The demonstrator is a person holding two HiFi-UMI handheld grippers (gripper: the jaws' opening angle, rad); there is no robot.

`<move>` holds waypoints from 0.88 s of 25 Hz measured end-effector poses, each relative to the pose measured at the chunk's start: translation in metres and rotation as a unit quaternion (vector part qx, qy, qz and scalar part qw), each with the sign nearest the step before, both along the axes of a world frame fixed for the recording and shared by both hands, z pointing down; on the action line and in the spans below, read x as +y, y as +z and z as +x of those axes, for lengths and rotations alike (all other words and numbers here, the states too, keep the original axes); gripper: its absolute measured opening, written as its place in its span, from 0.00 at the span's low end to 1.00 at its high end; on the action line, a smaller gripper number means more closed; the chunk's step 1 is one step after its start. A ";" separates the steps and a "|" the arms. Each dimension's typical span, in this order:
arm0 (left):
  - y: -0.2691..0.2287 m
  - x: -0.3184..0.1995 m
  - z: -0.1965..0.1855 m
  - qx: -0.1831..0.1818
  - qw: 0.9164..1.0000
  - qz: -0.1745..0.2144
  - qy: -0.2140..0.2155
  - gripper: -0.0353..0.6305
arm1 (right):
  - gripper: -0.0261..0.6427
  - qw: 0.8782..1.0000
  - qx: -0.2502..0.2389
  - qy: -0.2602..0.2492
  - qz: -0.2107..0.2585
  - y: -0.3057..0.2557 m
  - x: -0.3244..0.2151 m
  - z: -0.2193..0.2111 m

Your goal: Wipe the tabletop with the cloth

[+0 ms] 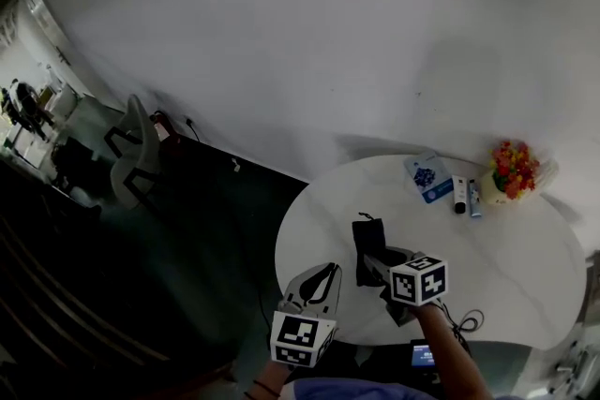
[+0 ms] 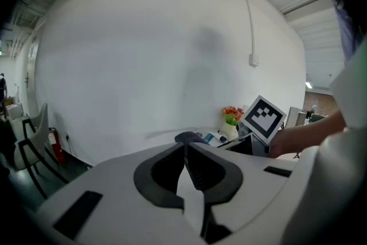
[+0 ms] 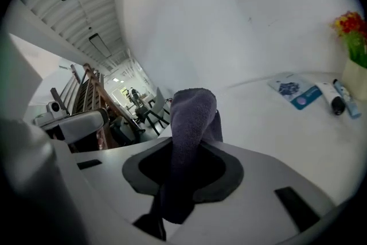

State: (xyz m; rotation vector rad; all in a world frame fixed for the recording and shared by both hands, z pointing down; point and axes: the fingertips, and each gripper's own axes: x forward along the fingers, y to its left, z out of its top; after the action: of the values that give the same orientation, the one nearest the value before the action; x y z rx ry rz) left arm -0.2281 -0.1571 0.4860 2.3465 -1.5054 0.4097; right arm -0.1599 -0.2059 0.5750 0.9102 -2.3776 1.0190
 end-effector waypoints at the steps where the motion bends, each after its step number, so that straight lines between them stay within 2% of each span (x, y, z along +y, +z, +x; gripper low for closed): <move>1: 0.004 0.001 -0.016 -0.005 1.000 -0.001 -0.011 0.09 | 0.19 1.000 -0.001 -0.008 -0.002 0.003 -0.003 -0.018; 6: 0.016 0.007 -0.075 -0.013 0.998 -0.012 -0.052 0.09 | 0.19 0.999 -0.020 -0.040 -0.026 0.018 -0.014 -0.102; 14: 0.021 0.015 -0.121 -0.001 0.995 -0.027 -0.101 0.09 | 0.19 0.993 -0.025 -0.102 -0.060 0.056 -0.015 -0.197; 18: 0.026 0.020 -0.127 -0.002 0.994 -0.031 -0.108 0.09 | 0.19 0.993 0.005 -0.102 -0.064 0.072 -0.017 -0.206; 22: 0.030 0.022 -0.121 0.002 0.994 -0.035 -0.103 0.09 | 0.19 0.994 0.024 -0.081 -0.072 0.086 -0.020 -0.185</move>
State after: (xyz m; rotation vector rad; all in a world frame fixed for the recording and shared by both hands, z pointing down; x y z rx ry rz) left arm -0.3489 -0.1351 0.5164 2.1108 -1.6825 0.4000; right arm -0.3452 -0.2258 0.6606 0.6698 -2.2626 1.0755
